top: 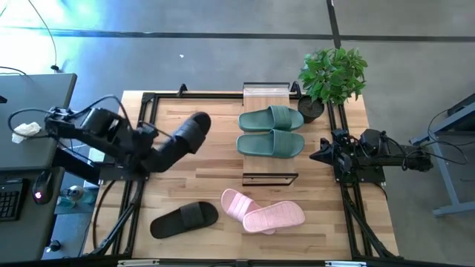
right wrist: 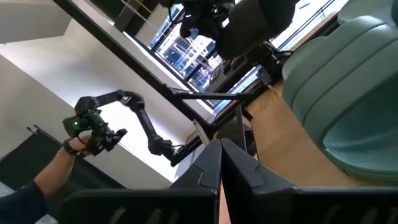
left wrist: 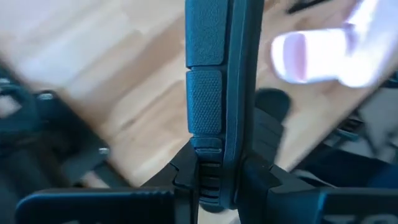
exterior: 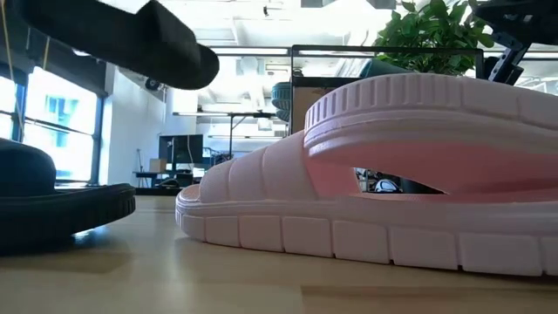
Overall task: Pick and place slides into the shelf
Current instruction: Put the top black slipper under the shelf
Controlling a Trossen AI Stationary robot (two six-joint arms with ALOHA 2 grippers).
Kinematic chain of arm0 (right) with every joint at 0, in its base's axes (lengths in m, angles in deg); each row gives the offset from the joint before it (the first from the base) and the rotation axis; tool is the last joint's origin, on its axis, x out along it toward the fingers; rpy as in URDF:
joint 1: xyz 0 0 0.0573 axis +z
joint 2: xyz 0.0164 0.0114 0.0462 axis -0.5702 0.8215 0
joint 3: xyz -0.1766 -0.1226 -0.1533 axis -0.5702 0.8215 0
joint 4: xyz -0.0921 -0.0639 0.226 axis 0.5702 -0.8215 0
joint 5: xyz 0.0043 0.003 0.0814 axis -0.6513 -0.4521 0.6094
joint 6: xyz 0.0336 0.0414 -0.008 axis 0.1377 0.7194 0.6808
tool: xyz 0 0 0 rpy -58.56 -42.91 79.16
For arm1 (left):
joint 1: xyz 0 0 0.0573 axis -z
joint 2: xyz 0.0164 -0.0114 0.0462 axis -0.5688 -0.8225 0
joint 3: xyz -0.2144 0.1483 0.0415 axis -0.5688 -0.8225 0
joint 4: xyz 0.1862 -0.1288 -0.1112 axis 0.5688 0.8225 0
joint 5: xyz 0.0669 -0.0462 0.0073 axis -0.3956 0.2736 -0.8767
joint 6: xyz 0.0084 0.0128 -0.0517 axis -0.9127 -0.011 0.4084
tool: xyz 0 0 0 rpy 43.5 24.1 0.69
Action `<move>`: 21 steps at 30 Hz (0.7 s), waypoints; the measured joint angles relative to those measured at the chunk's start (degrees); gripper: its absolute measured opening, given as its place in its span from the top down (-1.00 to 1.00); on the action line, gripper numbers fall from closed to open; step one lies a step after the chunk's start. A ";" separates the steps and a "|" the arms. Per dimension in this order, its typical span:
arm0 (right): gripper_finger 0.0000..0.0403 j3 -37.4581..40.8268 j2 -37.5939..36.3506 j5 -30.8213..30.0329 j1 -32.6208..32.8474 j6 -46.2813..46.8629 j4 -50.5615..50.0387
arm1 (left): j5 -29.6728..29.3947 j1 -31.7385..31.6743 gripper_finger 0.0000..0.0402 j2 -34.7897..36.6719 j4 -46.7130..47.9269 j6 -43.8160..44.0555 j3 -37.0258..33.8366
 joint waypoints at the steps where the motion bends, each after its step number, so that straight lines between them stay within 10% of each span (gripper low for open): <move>1: 1.00 0.00 0.00 -0.26 -0.01 -0.01 0.02 | 2.44 -2.42 0.74 -0.02 -1.58 -2.20 0.00; 10: 1.00 0.00 0.00 -0.42 0.01 2.57 0.05 | 25.78 -23.51 0.74 -5.26 -5.33 -22.54 0.00; 21: 1.00 0.00 -0.01 0.32 0.00 3.02 0.06 | 32.43 -46.86 0.74 -13.46 3.01 -47.54 -0.51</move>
